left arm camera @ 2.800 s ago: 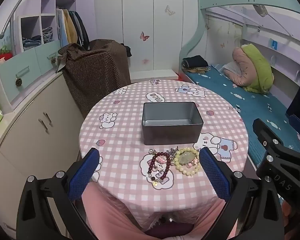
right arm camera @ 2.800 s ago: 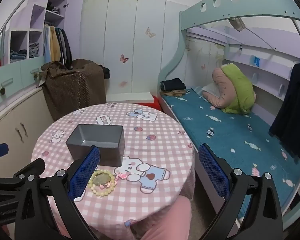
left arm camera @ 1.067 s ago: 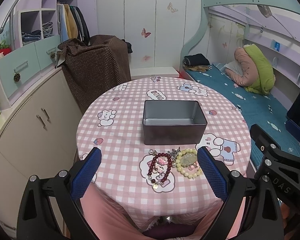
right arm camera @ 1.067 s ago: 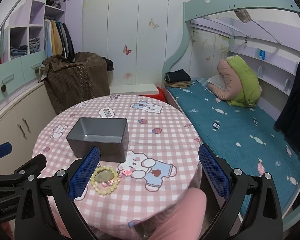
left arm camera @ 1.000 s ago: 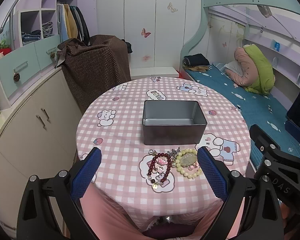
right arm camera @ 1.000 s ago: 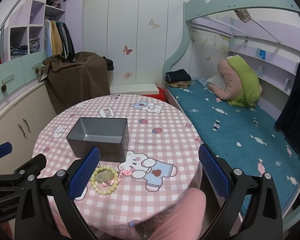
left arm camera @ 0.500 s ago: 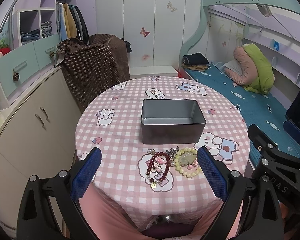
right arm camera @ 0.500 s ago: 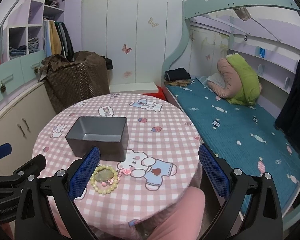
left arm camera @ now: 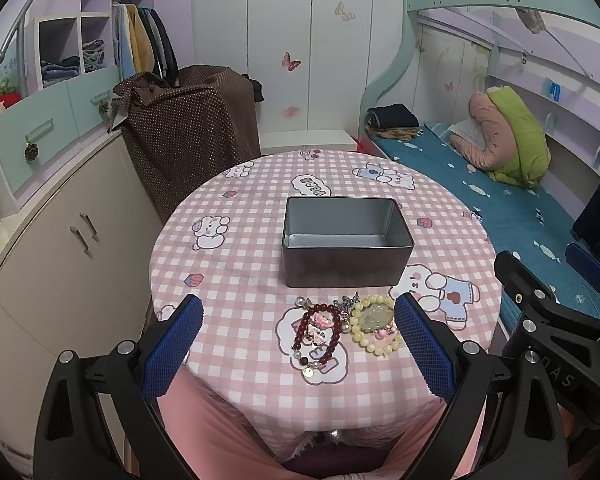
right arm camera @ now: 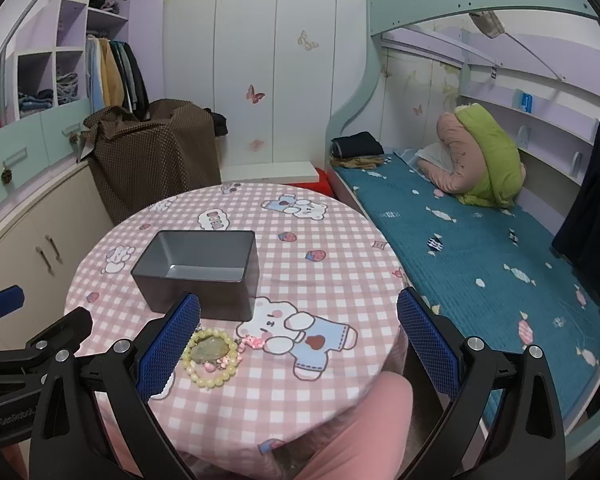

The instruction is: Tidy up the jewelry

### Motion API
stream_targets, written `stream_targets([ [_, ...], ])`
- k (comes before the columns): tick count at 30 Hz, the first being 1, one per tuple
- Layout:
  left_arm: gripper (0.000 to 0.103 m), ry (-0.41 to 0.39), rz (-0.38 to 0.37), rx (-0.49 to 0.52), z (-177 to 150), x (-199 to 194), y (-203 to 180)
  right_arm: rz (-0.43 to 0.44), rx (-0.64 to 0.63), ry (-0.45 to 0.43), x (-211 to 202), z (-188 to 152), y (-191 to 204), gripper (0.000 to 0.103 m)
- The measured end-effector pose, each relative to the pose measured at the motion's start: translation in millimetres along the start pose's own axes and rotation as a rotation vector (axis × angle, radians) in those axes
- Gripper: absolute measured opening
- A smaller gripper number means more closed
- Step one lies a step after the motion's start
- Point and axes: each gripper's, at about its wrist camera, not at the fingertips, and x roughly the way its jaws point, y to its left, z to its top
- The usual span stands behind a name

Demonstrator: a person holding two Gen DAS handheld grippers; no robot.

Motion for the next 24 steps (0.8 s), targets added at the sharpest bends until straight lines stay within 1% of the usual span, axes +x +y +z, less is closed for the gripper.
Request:
stream_targets([
  [16,0.093,0.035,-0.006,-0.002,0,13,1,0.007,-0.002,0.032,15,-2,0,0.096],
  [21,0.093,0.061,-0.007,-0.01,0,22,4,0.008,-0.012,0.058,24,-4,3,0.096],
  [24,0.093,0.088,-0.028,-0.01,-2,30,6,0.012,-0.016,0.078,29,-6,5,0.096],
])
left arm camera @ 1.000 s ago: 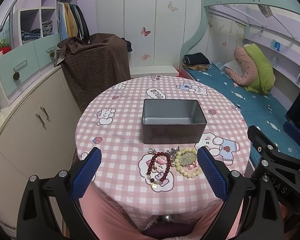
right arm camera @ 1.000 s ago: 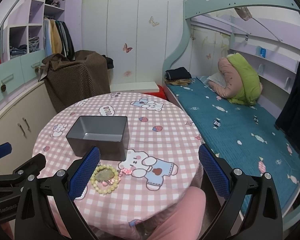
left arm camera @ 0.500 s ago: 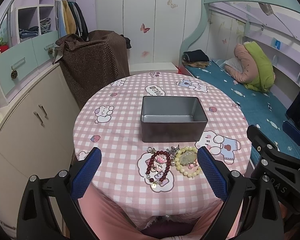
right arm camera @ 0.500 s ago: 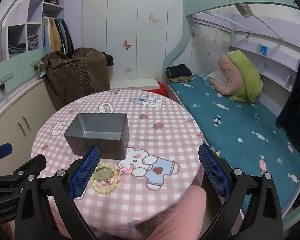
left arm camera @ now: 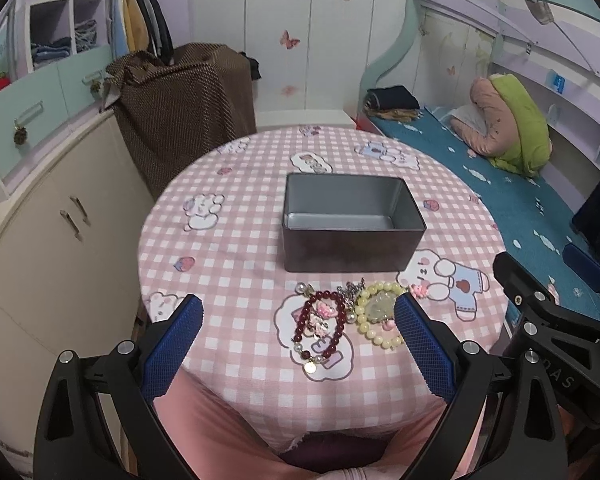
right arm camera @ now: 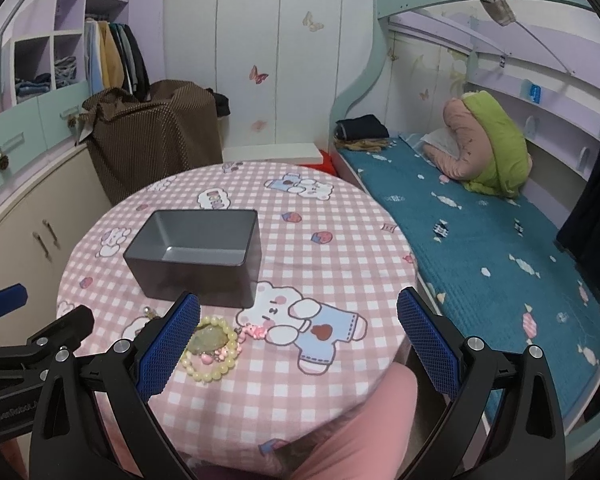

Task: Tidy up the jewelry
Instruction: 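Grasp the pale yellow bead bracelet with the right tool while the left tool grasps the dark red bead bracelet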

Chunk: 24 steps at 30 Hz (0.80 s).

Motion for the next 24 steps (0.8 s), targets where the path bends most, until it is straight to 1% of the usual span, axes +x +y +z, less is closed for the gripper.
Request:
stream_targets([
  [6,0.093,0.042,-0.022,-0.011,-2,16,6,-0.004,-0.008,0.044,15,-3,4,0.096],
  [9,0.093,0.065,-0.014,-0.018,-3,25,10,-0.006,-0.006,0.07,24,-5,5,0.096],
  [12,0.093,0.099,-0.009,-0.025,-5,38,15,-0.002,-0.006,0.121,37,-9,7,0.096],
  [15,0.093,0.128,-0.008,-0.028,-8,50,20,-0.003,-0.017,0.152,48,-14,10,0.096],
  [21,0.093,0.18,0.016,-0.012,-14,76,24,-0.013,-0.036,0.226,70,-24,13,0.096],
  [24,0.082,0.211,0.029,-0.001,-16,88,25,-0.027,-0.038,0.263,82,-30,13,0.096],
])
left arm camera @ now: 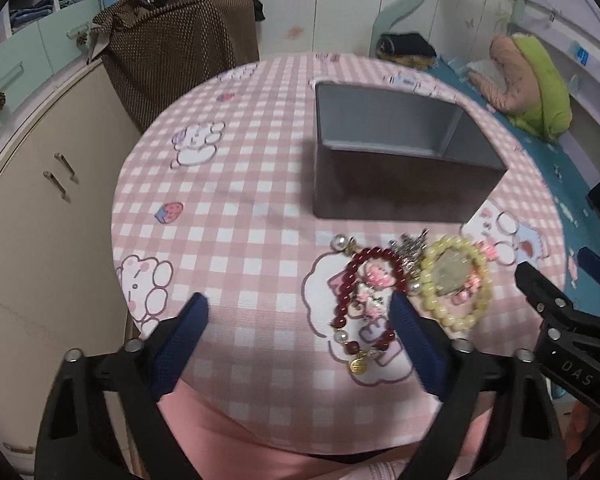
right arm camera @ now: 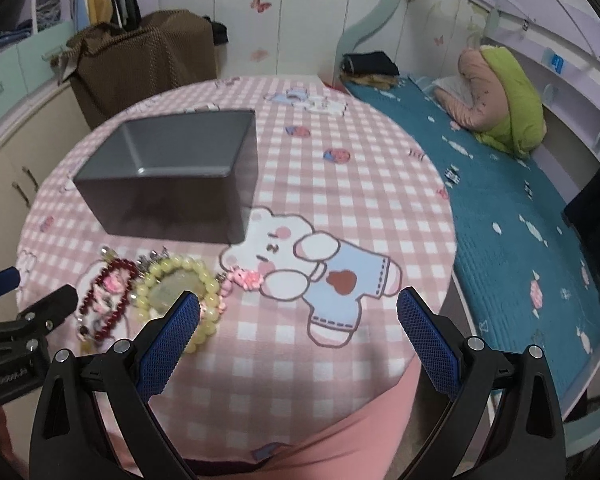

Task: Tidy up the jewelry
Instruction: 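Grasp the pale yellow bead bracelet with the right tool while the left tool grasps the dark red bead bracelet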

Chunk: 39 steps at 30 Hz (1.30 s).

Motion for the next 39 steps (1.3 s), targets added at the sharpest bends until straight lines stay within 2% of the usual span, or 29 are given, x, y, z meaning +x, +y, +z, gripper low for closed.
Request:
stream_targets([
  [6,0.08,0.033,0.018,0.017,-1,18,2,-0.007,-0.014,0.033,14,-2,1,0.096],
  [8,0.071,0.041,0.018,0.019,-1,22,4,-0.012,-0.018,0.042,18,-1,1,0.096],
  [14,0.068,0.054,-0.013,0.017,1,28,10,-0.002,-0.02,0.057,28,0,2,0.096],
  [17,0.061,0.043,-0.022,0.035,1,28,11,0.005,-0.025,0.051,30,2,2,0.096],
  [23,0.039,0.037,-0.047,0.037,3,25,16,0.033,-0.042,0.058,34,2,5,0.096],
  [25,0.024,0.041,-0.094,0.012,4,24,23,0.05,-0.04,0.058,36,1,4,0.095],
  [27,0.013,0.055,-0.143,-0.009,5,24,28,0.086,-0.035,0.063,36,0,3,0.086],
  [29,0.011,0.062,-0.177,-0.015,7,26,29,0.145,-0.011,0.073,38,0,1,0.071],
  [31,0.007,0.066,-0.192,-0.014,7,27,28,0.2,0.003,0.082,40,1,-1,0.066],
  [33,0.007,0.073,-0.221,-0.014,7,27,27,0.199,-0.002,0.076,40,1,-1,0.057],
  [35,0.007,0.078,-0.248,-0.014,7,27,25,0.195,-0.011,0.072,39,1,0,0.04],
  [38,0.007,0.081,-0.272,-0.014,5,26,23,0.178,-0.012,0.063,39,1,-1,0.025],
  [39,0.007,0.08,-0.277,-0.015,5,26,23,0.173,-0.008,0.061,39,1,-2,0.023],
])
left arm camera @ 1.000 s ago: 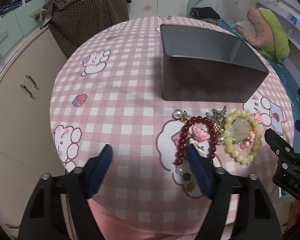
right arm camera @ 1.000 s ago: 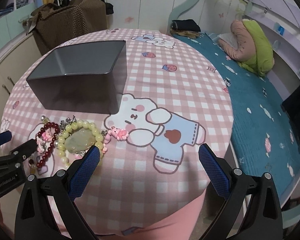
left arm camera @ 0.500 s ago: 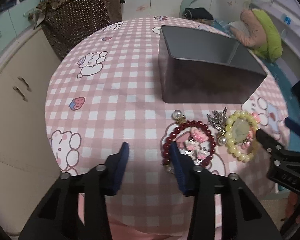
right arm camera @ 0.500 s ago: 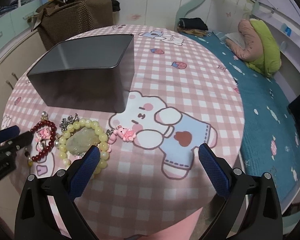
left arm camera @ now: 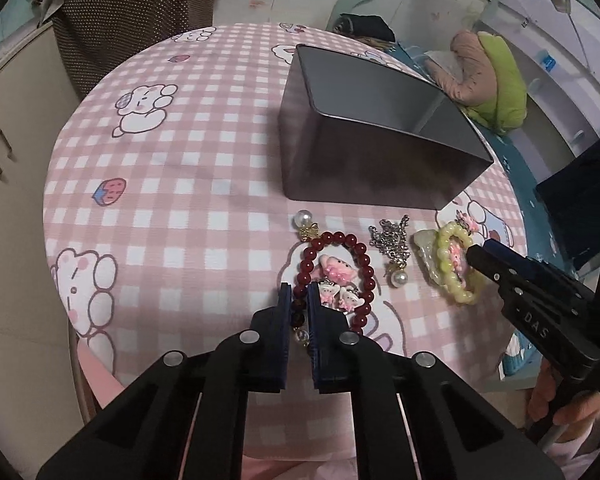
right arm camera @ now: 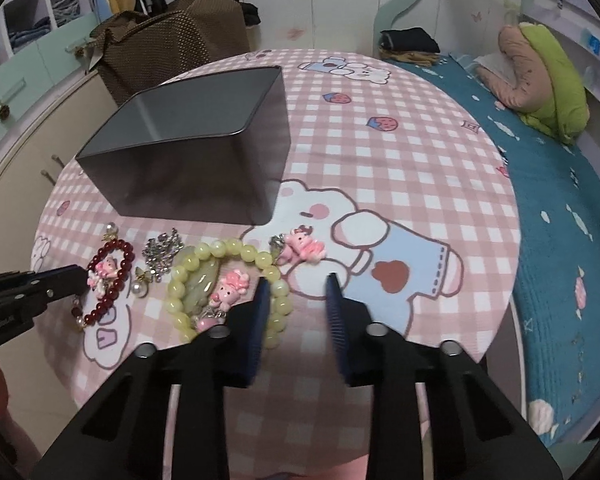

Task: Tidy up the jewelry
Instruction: 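Grasp the pale yellow bead bracelet with the right tool while the left tool grasps the dark red bead bracelet, then carry both bracelets into the grey tin and open both tools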

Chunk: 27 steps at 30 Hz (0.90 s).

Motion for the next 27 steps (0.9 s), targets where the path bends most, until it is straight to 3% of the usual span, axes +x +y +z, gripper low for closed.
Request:
stream_targets([
  [2,0.006,-0.001,-0.009,-0.003,0,0,1,0.008,0.01,-0.002,0,0,-3,0.012],
  [5,0.006,0.003,-0.026,-0.021,2,0,3,0.04,0.019,0.0,-1,0,-4,0.01],
  [9,0.006,-0.017,-0.037,-0.021,5,-7,4,0.075,0.034,-0.007,-6,0,-3,0.01],
  [27,0.006,-0.168,-0.1,0.06,33,-65,-31,0.078,-0.005,-0.144,-58,27,10,0.01],
])
